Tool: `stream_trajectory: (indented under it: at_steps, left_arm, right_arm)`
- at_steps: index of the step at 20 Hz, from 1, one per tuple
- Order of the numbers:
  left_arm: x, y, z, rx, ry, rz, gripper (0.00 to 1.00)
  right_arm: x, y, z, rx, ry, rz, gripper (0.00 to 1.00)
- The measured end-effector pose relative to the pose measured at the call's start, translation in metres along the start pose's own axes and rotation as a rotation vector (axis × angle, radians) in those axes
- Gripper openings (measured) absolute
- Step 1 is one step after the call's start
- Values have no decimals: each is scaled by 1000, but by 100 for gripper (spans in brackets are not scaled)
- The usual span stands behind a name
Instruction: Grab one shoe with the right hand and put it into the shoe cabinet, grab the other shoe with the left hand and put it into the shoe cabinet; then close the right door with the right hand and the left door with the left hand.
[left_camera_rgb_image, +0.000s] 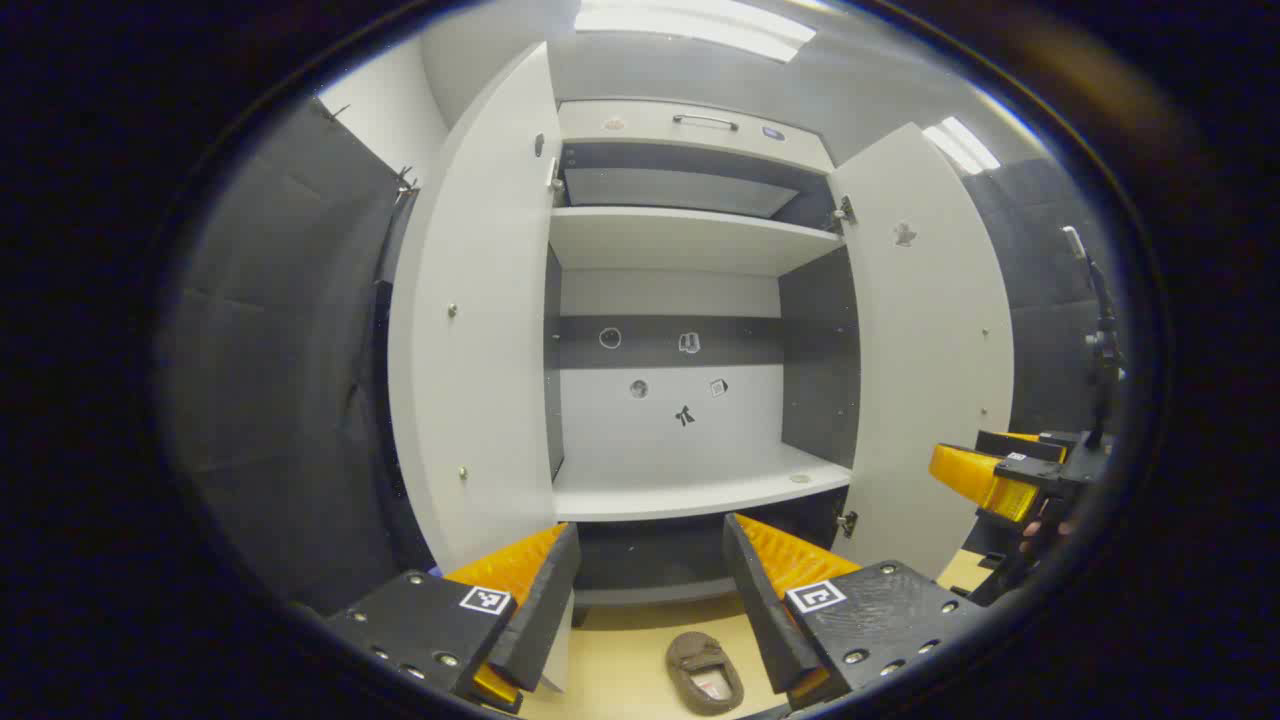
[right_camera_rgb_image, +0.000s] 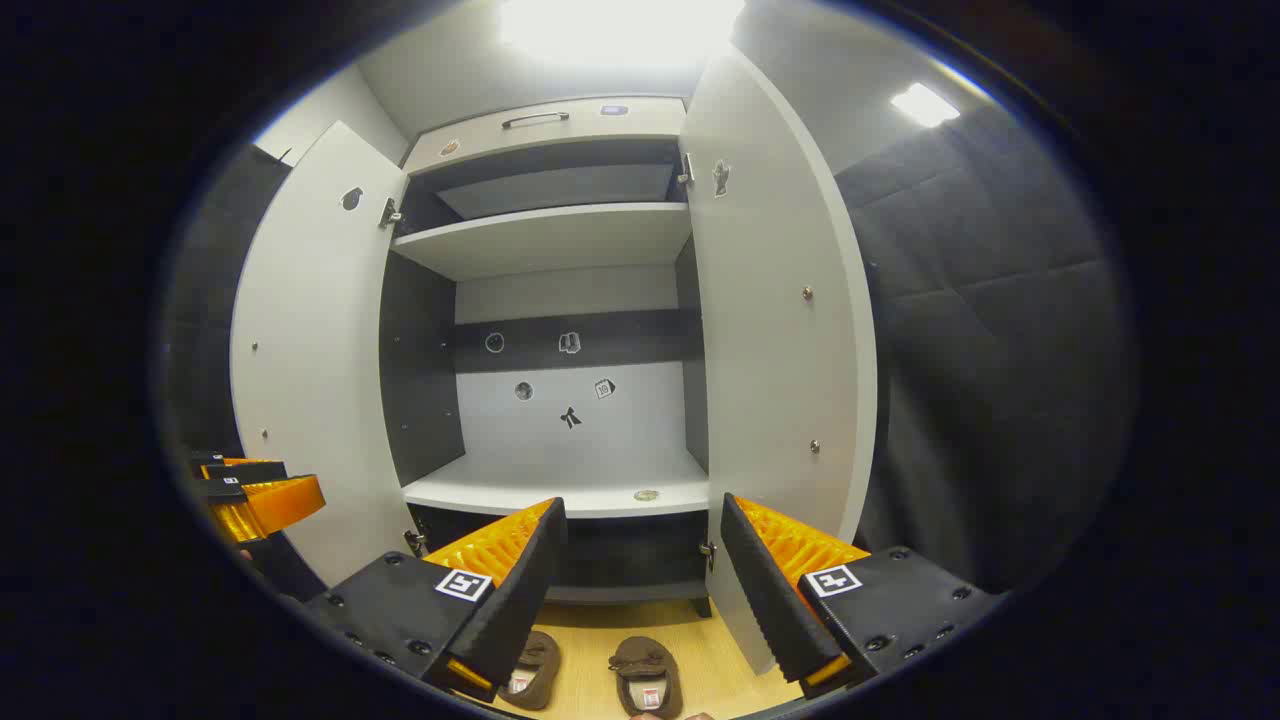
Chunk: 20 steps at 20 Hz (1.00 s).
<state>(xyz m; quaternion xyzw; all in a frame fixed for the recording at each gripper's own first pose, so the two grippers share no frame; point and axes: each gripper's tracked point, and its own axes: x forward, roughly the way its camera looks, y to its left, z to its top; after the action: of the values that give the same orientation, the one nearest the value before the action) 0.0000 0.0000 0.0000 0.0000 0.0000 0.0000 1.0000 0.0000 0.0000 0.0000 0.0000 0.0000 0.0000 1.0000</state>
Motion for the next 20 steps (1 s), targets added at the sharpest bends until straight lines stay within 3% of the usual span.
stream_trajectory:
  at_steps: [1,2,10,11,12,13,14,16,17,18,19,20]
  left_arm:
    - [-3,3,0,-4,-7,-1,91]
    - [-5,5,1,-8,-15,-3,84]
    - [-13,10,-2,-40,-30,-5,83]
    - [-12,8,-2,-41,-29,-7,83]
    - [-12,7,-2,-42,-30,-10,91]
    - [-12,7,-3,-44,-29,-11,91]
    - [-11,7,-5,-46,-26,-11,84]
    - [-9,8,-7,-56,-20,-10,84]
    - [-9,8,-9,-61,-18,-8,91]
    - [-9,9,-10,-65,-16,-8,91]
    - [-9,9,-11,-66,-15,-6,84]
    - [-9,10,-12,-67,-12,-4,83]
  right_arm:
    - [0,1,0,2,5,2,98]
    - [0,1,-2,8,15,3,98]
    - [1,-14,-1,16,43,-53,98]
    - [0,-16,0,21,43,-58,98]
    - [0,-18,-1,18,43,-64,98]
    - [0,-20,-2,11,45,-68,98]
    - [0,-21,-3,4,48,-68,98]
    - [0,-21,-4,-5,56,-62,98]
    - [0,-21,-5,-10,60,-61,98]
    - [1,-21,-6,-14,67,-59,98]
    - [2,-20,-8,-14,81,-51,98]
    - [3,-18,-11,-16,95,-39,98]
